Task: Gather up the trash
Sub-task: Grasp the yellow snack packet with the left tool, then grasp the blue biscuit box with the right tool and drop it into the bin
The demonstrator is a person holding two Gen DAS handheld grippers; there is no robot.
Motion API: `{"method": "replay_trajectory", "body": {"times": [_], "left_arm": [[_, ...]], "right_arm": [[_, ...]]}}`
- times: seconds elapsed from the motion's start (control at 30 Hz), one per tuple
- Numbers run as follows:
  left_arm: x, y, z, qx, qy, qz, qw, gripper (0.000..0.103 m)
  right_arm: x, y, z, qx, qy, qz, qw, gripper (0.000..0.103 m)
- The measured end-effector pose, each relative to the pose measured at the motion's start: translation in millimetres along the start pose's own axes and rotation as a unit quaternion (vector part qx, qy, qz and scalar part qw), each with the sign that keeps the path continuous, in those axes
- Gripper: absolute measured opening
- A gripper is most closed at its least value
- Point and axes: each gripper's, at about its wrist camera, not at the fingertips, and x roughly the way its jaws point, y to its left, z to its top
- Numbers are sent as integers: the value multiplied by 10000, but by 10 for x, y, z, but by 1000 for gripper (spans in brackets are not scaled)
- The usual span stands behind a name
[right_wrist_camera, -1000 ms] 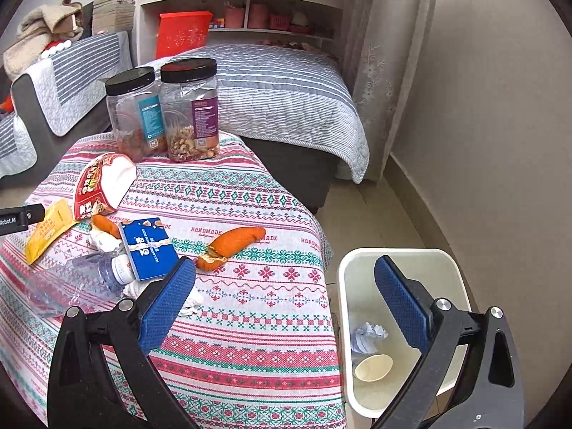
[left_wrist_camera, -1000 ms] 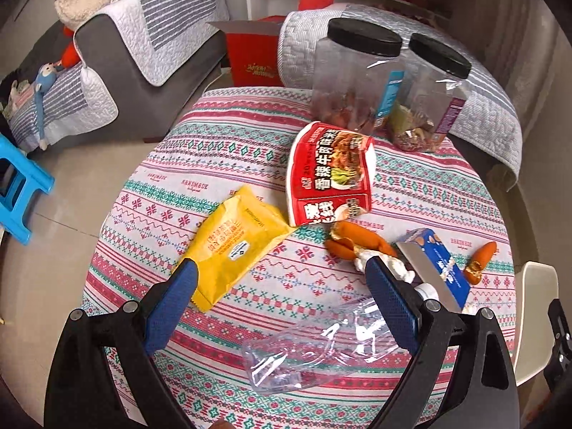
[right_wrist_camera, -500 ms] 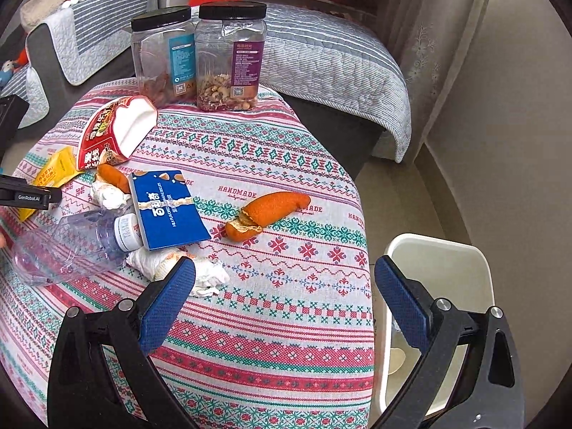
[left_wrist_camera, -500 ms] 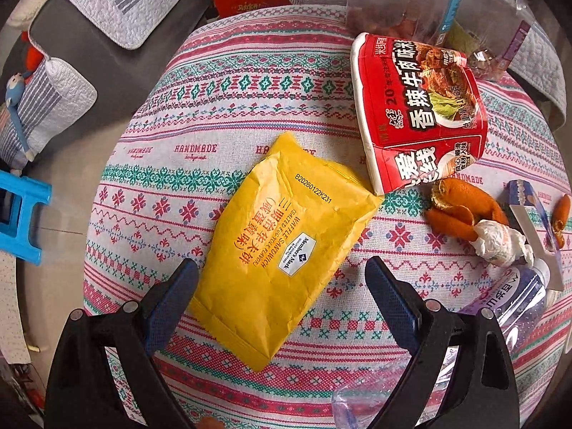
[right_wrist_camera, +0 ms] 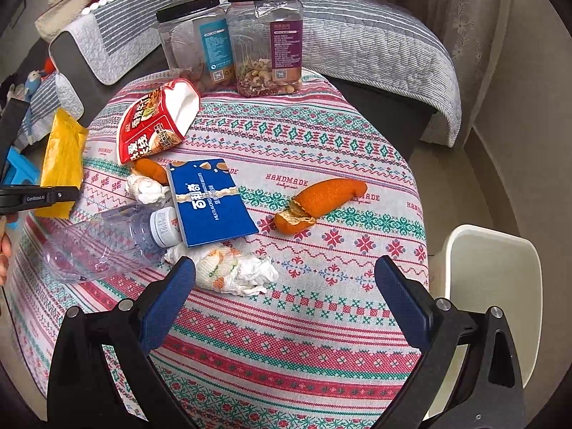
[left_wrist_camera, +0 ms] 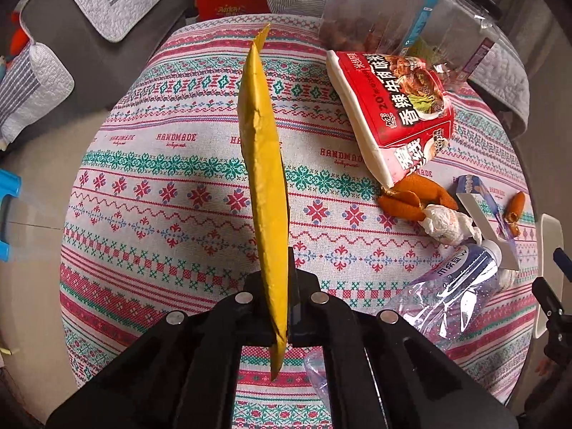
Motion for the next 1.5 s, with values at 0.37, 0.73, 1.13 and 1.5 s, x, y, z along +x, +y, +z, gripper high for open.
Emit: {"method": "replay_trajectory", "body": {"times": [0.37,0.73,1.13,1.5], "left_arm": [[-959,-480,-395,-335,-1047,-495,9927,3],[-945,-778,-531,-21,-1027,-687,9923,3],[-914,-712,-526,-96,-1105,-362,9932,3],[-1071,-707,-543,-187,-1403,-231,9897,3]], "right_arm": [[241,143,303,520,152,942,9941,92],[746,271,507,361,627,1265,9893,88],[411,186,502,593,128,1316,9895,54],[-282,237,405,303,-613,530,9962,54]]}}
